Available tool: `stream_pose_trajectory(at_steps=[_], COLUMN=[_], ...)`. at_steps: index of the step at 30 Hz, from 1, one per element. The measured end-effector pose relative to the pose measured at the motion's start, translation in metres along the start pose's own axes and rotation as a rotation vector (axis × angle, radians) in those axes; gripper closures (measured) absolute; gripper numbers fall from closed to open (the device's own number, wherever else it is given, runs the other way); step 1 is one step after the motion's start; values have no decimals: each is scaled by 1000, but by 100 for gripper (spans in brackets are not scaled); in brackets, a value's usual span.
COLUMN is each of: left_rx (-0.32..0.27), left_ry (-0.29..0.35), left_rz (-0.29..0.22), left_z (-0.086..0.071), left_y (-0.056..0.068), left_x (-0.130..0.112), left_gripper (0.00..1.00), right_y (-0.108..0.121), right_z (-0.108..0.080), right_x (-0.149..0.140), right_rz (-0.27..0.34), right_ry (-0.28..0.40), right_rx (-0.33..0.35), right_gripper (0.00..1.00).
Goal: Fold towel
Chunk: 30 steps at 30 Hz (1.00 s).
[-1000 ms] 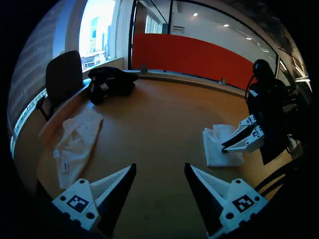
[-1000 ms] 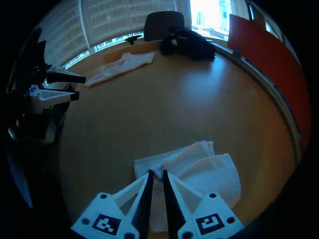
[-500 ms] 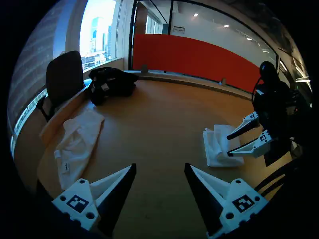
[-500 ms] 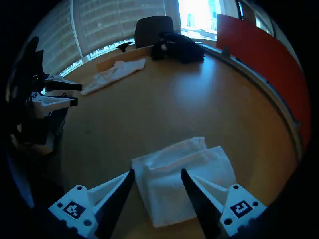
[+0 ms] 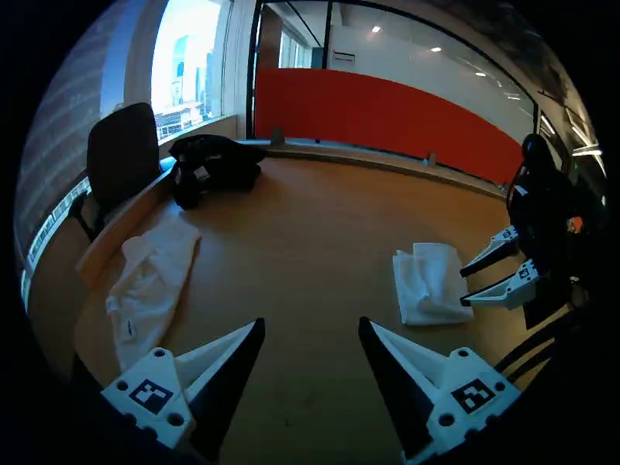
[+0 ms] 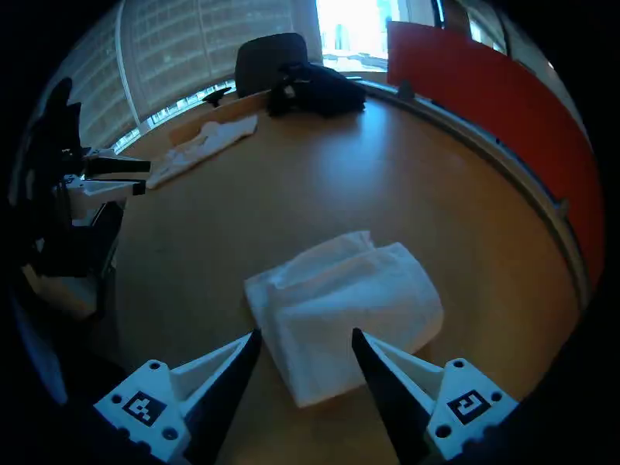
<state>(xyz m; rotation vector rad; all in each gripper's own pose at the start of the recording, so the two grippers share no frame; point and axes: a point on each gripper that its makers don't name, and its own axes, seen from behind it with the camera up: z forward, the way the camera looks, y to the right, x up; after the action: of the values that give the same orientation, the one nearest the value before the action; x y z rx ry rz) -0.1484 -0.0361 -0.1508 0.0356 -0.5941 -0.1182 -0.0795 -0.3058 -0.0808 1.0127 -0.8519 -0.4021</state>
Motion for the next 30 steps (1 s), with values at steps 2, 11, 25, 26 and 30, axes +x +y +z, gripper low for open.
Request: stream_pose_trajectory(at_steps=[2,11,25,26,30], left_rx=[-1,-3,-9,-9,-11], left_ry=[-2,-5,-7,-7,-6], left_rz=[1,9,9,9,9], left_z=[0,1,1,1,1], left_y=[0,1,3,4,5], left_x=[-1,-1,-2,-2,-2], left_gripper=[11,10,11,11,11], right_y=[1,1,-2,-3,-2], right_z=[-2,-2,0,1,2], right_x=[-3,-27,-70,-72,-76], right_rz=[11,62,107,110,121], right_ry=[0,-15,-74,-77,-79], right_rx=[-7,-46,-89,-91,-104], right_gripper=[10,10,10,11,17])
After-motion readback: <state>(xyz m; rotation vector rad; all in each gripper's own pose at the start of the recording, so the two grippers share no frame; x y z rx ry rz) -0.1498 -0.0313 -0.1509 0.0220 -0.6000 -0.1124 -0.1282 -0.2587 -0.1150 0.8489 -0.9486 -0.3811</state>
